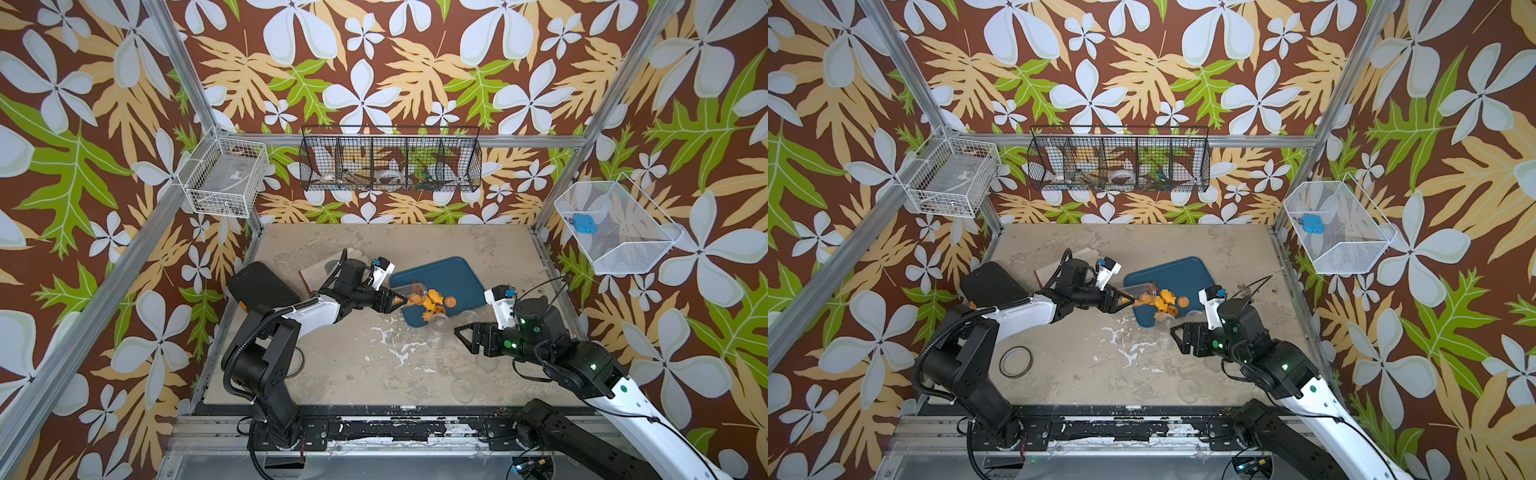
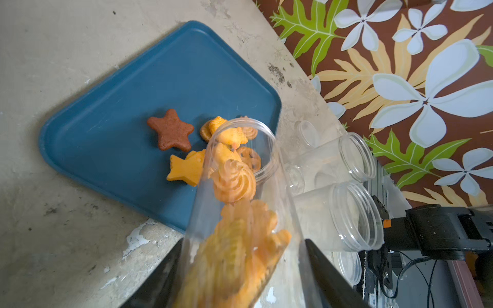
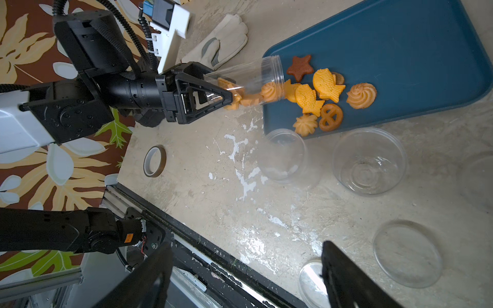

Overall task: Pour the cookies out of the jar
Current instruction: Pour the cookies in the jar onto the tray.

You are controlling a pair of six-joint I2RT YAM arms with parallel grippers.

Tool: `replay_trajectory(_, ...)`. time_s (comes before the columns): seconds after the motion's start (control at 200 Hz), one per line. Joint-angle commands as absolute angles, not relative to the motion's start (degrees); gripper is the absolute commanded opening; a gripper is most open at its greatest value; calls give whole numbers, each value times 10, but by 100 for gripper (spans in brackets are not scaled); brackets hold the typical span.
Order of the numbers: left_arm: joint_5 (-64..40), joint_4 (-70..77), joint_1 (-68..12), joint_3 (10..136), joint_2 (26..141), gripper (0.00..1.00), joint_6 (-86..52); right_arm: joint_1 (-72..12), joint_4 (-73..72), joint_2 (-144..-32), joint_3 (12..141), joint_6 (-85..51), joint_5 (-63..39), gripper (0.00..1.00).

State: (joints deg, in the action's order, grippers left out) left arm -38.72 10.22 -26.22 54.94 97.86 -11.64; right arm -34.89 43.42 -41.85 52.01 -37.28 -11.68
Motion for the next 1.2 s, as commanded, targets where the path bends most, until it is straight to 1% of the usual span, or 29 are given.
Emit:
replay_trajectory(0.0, -368, 33, -266, 579, 994, 31, -149, -349, 418, -421, 519, -380, -120, 87)
replay_trajectory(0.355, -318, -102, -289, 688, 1059, 31, -204, -349, 410, -414, 507, -389, -127, 87)
replay_trajectory(0.951, -308, -105, -302, 760, 1091, 31, -214, -349, 412, -407, 504, -390, -127, 87)
replay_trajectory(1.191, -305, -113, -302, 728, 1067, 31, -189, -348, 411, -406, 502, -388, -127, 87)
